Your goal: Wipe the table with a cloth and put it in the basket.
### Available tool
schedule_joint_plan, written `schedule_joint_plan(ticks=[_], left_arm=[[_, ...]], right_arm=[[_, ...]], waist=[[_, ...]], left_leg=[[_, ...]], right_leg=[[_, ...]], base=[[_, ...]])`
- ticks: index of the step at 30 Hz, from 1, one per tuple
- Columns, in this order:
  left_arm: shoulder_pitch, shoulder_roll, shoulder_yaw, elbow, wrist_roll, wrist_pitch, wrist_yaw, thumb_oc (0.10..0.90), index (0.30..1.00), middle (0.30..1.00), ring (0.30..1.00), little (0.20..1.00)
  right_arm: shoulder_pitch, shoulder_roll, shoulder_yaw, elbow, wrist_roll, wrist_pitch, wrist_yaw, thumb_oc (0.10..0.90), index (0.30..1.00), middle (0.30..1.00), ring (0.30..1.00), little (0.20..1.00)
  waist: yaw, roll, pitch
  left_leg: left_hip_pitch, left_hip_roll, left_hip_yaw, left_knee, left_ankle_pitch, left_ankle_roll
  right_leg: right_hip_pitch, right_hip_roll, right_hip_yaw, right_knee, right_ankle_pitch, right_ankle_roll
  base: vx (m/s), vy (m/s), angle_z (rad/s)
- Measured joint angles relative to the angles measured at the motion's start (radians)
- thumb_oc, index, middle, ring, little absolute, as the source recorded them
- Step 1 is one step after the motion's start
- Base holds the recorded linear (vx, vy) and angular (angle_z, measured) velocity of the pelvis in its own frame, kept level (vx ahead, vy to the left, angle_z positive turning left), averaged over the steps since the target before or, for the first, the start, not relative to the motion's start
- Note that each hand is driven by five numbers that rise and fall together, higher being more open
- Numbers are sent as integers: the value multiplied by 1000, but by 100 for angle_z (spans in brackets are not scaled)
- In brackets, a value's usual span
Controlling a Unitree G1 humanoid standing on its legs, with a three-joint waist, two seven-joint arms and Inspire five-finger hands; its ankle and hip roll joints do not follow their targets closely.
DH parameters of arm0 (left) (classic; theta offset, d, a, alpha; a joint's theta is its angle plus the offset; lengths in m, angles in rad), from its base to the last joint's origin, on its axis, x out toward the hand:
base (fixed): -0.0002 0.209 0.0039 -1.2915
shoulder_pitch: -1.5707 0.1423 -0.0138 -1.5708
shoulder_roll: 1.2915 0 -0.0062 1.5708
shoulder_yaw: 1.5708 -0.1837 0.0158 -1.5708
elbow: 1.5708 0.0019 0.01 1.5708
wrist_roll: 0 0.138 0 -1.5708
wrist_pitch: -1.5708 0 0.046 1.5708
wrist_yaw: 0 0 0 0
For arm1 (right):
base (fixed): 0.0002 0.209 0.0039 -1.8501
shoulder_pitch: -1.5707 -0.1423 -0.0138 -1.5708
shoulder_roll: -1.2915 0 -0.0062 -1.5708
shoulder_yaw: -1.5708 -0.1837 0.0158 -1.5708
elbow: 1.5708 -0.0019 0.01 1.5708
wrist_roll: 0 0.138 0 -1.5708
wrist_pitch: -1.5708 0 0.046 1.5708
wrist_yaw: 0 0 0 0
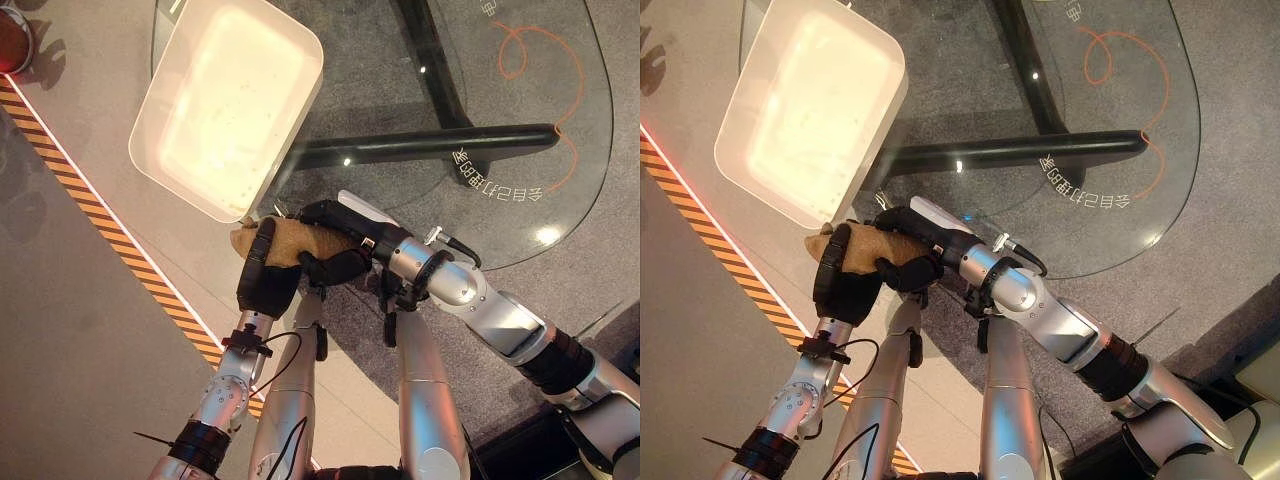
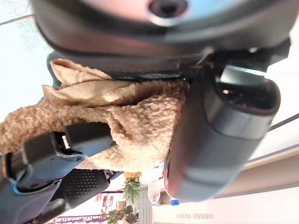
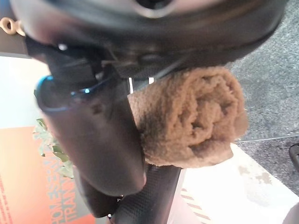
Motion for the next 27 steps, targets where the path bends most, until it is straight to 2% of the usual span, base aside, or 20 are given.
schedule_joint_plan(ticks=[10, 16, 27], left_arm=[[-43, -19, 39, -3, 0, 16, -5, 100, 300, 300, 300, 200], [-50, -28, 42, -19, 5, 22, -12, 100, 300, 300, 300, 200], [-58, -60, 57, -45, 5, 26, -26, 100, 300, 300, 300, 200]], right_arm=[[110, 48, -61, -27, 33, -59, -33, 800, 900, 900, 900, 900], [161, 62, -97, -35, 42, -114, -44, 800, 900, 900, 900, 900], [255, 137, -166, -36, 80, -194, -44, 800, 900, 900, 900, 900]], waist=[[-19, -3, 1], [-19, -3, 1], [-25, -5, 2]], left_leg=[[0, 0, 0, 0, 0, 0], [0, 0, 2, 0, 0, 0], [-5, 1, 16, -2, -2, 3]], right_leg=[[-1, 0, 0, -2, 0, 0], [-1, 0, 1, -3, 0, 0], [-10, 0, 9, -9, 0, 1]], base=[[-1, 3, 0], [-5, 28, 0], [-3, 20, -1]])
